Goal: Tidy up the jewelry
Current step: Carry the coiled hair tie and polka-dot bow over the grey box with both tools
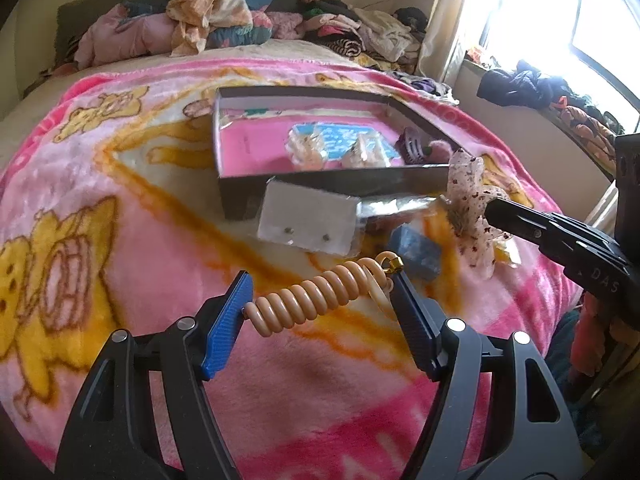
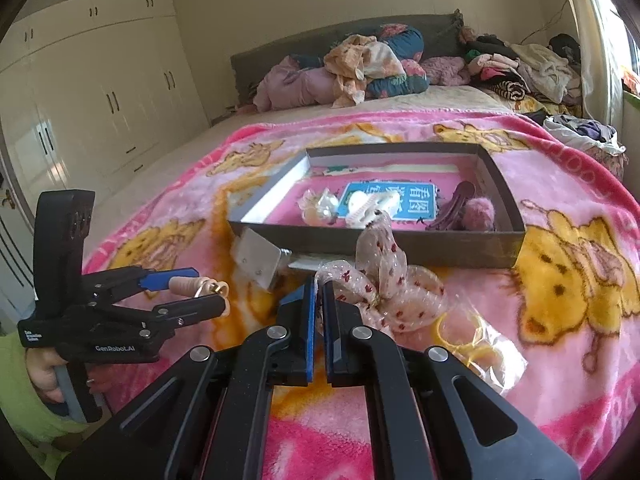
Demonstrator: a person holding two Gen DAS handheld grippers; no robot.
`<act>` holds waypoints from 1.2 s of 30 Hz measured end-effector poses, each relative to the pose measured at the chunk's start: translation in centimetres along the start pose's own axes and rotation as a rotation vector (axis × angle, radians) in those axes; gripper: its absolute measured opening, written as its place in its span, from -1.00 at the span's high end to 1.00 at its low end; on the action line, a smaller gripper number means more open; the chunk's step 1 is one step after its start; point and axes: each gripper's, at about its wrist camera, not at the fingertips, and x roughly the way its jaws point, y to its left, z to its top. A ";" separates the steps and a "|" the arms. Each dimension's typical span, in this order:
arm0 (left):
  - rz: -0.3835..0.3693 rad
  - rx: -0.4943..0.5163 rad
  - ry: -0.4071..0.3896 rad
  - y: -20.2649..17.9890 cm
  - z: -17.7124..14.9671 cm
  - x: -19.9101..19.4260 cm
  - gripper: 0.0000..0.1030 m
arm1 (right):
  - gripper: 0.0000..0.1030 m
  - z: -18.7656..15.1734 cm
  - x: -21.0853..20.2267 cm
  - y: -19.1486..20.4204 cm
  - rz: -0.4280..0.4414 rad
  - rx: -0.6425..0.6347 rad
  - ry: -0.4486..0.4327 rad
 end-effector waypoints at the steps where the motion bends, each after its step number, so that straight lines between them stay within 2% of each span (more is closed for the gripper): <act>1: -0.004 0.004 -0.006 -0.2 0.2 -0.1 -0.19 | 0.93 0.2 -0.2 0.0 -0.003 -0.001 -0.006; 12: -0.053 0.049 -0.058 -3.3 3.5 0.2 -0.19 | 0.93 1.6 -3.0 -1.9 -0.009 0.057 -0.073; 20: -0.082 0.088 -0.056 -5.6 4.7 2.0 -0.19 | 0.93 1.9 -4.7 -4.6 -0.053 0.111 -0.109; 28: -0.102 0.107 -0.055 -7.0 5.8 3.9 -0.19 | 0.93 1.7 -5.2 -7.0 -0.111 0.144 -0.114; 36: -0.102 0.095 -0.051 -7.3 7.1 5.5 -0.19 | 0.93 1.9 -4.4 -8.5 -0.134 0.156 -0.099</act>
